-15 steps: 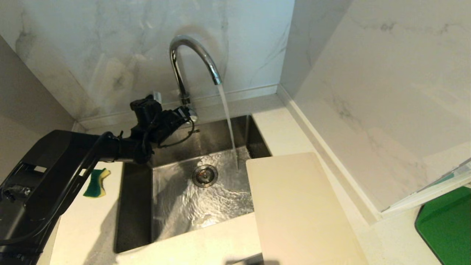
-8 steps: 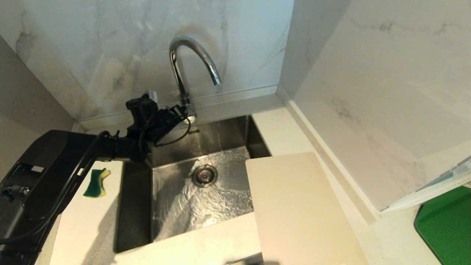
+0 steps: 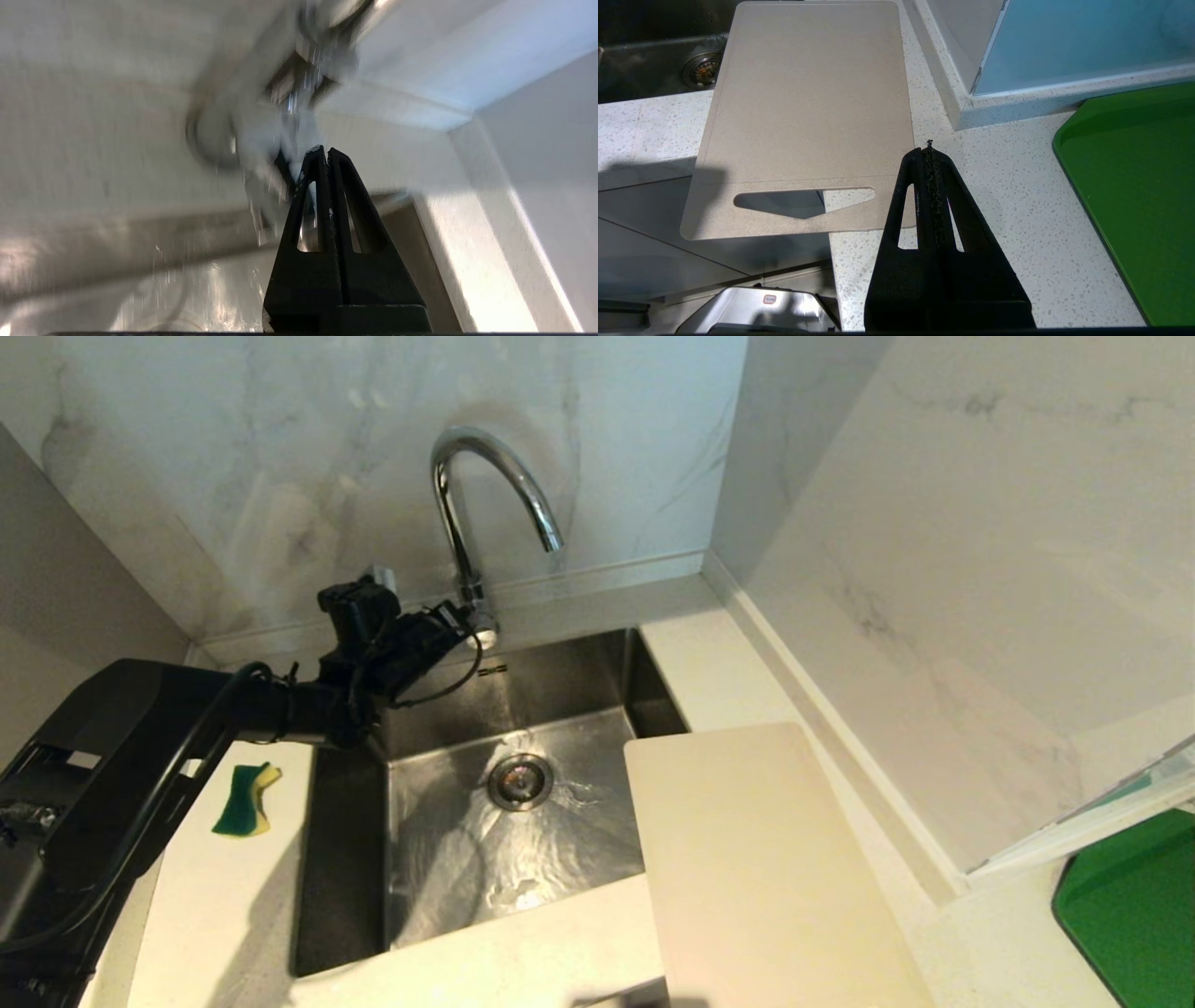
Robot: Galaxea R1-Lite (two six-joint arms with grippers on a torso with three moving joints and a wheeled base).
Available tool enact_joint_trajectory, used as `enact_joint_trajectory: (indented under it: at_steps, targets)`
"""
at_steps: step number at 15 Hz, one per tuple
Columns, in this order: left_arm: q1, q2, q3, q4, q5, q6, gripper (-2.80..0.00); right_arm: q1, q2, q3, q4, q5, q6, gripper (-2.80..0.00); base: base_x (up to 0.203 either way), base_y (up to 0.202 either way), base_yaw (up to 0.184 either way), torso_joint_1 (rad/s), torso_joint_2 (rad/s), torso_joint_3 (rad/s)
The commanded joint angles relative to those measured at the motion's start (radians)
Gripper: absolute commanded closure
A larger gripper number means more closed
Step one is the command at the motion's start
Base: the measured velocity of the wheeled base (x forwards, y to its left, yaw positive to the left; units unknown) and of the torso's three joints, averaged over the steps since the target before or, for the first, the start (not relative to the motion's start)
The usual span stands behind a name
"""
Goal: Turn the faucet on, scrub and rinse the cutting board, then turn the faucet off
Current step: Turn off the tap
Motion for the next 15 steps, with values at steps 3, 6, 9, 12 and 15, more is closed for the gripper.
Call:
enact_joint_trajectory:
  at_steps: [3,6,9,12,15]
  targets:
    - [-0.076,-0.096,0.121,-0.010,0.000,-0.015,0.00,0.000,0.001,0.000,0.000,0.001,-0.001,0.00,0.000,0.000,0.000,0.000,0.00,0.000]
    - [-0.083,-0.195,0.162,0.034,0.003,-0.017,0.00,0.000,0.001,0.000,-0.001,0.001,-0.001,0.00,0.000,0.000,0.000,0.000,0.00,0.000]
    - [-0.035,-0.313,0.206,0.135,-0.003,0.015,0.00,0.000,0.001,0.000,-0.001,0.001,-0.001,0.00,0.000,0.000,0.000,0.000,0.00,0.000]
    - [0.041,-0.424,0.294,0.166,-0.006,0.151,0.00,0.000,0.001,0.000,-0.001,0.001,0.001,0.00,0.000,0.000,0.000,0.000,0.00,0.000]
    - [0.122,-0.539,0.378,0.194,-0.006,0.240,0.00,0.000,0.001,0.000,-0.001,0.001,0.001,0.00,0.000,0.000,0.000,0.000,0.00,0.000]
